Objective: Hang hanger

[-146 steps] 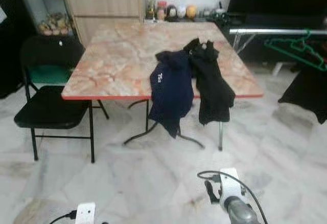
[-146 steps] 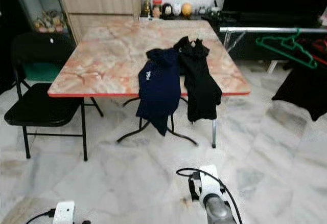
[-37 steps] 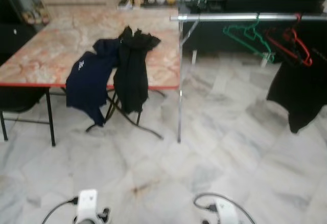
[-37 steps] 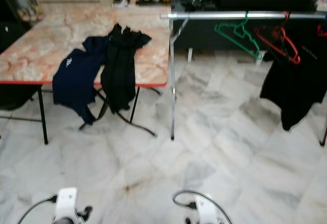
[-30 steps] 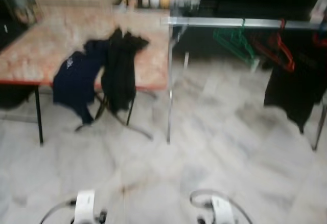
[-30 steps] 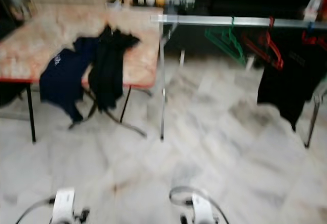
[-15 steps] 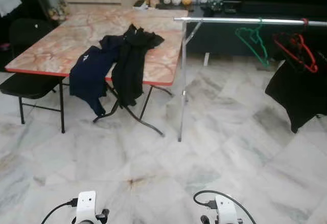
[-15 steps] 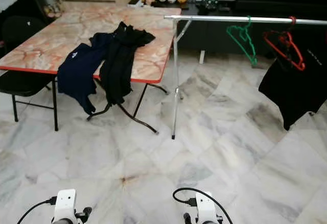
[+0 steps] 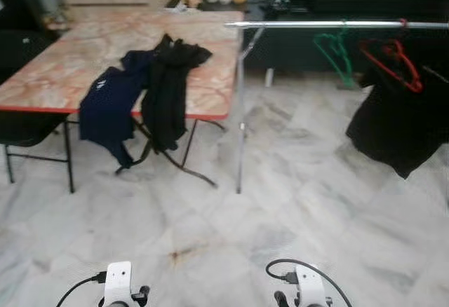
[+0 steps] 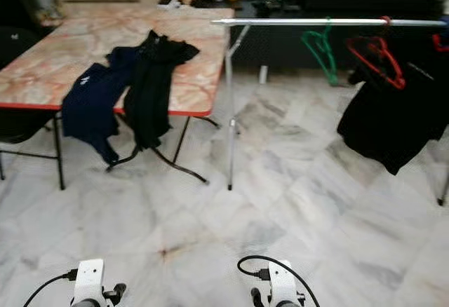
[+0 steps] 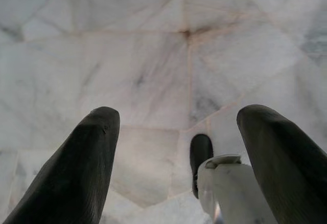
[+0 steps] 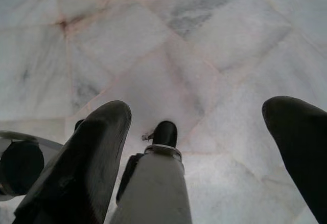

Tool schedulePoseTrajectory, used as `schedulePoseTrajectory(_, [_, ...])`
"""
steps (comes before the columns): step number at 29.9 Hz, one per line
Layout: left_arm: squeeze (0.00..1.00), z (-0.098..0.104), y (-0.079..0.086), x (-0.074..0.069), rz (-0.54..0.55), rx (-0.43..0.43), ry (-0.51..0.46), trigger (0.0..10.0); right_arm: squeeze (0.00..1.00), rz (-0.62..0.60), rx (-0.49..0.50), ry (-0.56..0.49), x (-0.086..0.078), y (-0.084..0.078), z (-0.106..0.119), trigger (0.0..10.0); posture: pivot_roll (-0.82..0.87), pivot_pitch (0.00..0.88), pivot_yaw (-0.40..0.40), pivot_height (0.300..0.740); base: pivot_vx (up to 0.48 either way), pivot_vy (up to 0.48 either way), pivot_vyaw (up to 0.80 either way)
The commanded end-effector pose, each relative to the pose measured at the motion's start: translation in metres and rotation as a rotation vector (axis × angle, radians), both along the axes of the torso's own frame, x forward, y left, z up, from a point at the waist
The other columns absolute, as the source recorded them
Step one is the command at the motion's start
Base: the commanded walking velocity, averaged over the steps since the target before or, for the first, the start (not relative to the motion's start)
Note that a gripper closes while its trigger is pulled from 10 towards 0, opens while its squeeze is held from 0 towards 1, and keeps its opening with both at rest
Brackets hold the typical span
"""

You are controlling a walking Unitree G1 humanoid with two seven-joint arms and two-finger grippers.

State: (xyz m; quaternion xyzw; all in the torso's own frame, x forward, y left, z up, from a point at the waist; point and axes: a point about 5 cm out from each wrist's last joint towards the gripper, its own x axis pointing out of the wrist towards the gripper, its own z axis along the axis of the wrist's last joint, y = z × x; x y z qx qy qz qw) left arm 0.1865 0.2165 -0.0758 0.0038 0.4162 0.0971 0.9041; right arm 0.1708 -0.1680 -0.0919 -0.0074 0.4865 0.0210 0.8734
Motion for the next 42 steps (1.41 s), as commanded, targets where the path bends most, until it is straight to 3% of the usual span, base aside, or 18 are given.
schedulePoseTrajectory(1, [0.0, -0.0004, 0.003, -0.0019, 0.019, -0.003, 0.003, 10.0, 0.0, -0.006, 0.003, -0.004, 0.0003, 0.0002, 0.0002, 10.0, 0.02, 0.0, 0.005, 0.74, 0.0, 0.0, -0.63])
schedulePoseTrajectory(22, [0.0, 0.0015, 0.0048, 0.0008, 0.021, 0.007, -0.008, 10.0, 0.0, -0.014, 0.003, -0.022, 0.0026, 0.0014, 0.0013, 10.0, 0.02, 0.0, 0.007, 0.74, 0.0, 0.0, -0.57])
schedulePoseTrajectory(42, [0.0, 0.002, 0.0042, 0.002, 0.011, 0.012, -0.009, 10.0, 0.0, -0.014, 0.003, -0.029, 0.0036, 0.0013, 0.0018, 10.0, 0.02, 0.0, 0.006, 0.74, 0.289, 0.0, -0.52])
